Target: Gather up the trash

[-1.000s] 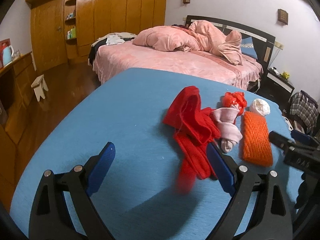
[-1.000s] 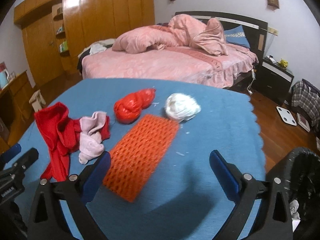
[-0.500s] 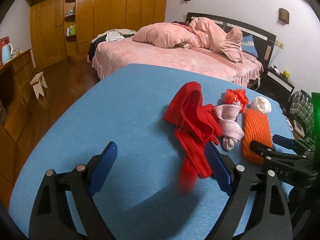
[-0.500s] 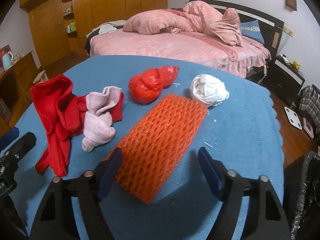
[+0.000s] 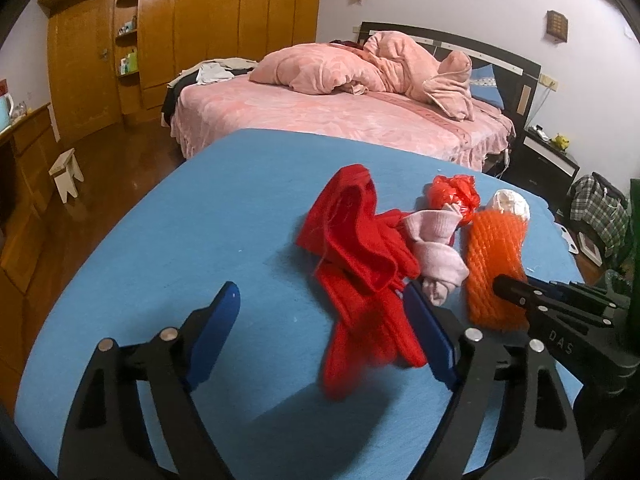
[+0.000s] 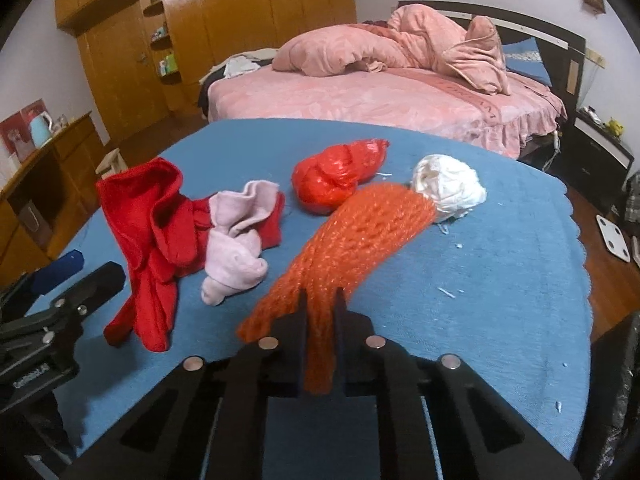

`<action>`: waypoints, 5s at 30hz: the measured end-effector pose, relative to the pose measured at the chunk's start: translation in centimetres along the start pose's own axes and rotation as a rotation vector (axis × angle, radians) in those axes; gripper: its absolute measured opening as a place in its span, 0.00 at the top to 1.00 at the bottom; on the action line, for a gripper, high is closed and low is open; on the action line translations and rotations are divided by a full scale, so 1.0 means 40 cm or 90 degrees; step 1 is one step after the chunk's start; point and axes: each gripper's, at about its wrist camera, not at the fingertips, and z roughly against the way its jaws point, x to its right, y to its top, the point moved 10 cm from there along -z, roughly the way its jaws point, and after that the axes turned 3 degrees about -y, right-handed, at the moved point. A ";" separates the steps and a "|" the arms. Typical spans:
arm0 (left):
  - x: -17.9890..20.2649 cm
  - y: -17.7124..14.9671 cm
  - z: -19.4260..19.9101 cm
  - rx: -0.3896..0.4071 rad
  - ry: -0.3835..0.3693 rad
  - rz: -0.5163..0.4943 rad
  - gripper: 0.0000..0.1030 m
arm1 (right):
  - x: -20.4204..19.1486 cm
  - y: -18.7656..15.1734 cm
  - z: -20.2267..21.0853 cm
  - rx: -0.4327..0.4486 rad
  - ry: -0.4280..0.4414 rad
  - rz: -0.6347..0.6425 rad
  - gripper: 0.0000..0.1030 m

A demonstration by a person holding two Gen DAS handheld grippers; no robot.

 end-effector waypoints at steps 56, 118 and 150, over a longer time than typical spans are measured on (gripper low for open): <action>0.128 -0.085 -0.034 -0.085 -0.095 -0.022 0.60 | 0.136 -0.057 0.077 -0.002 -0.051 -0.047 0.50; 0.640 0.034 0.328 0.101 -0.328 -0.156 0.89 | 0.399 -0.041 0.515 0.135 -0.092 -0.104 0.90; 1.090 -0.147 0.312 0.018 -0.499 -0.278 0.86 | 0.799 -0.323 0.685 0.101 -0.263 -0.243 0.89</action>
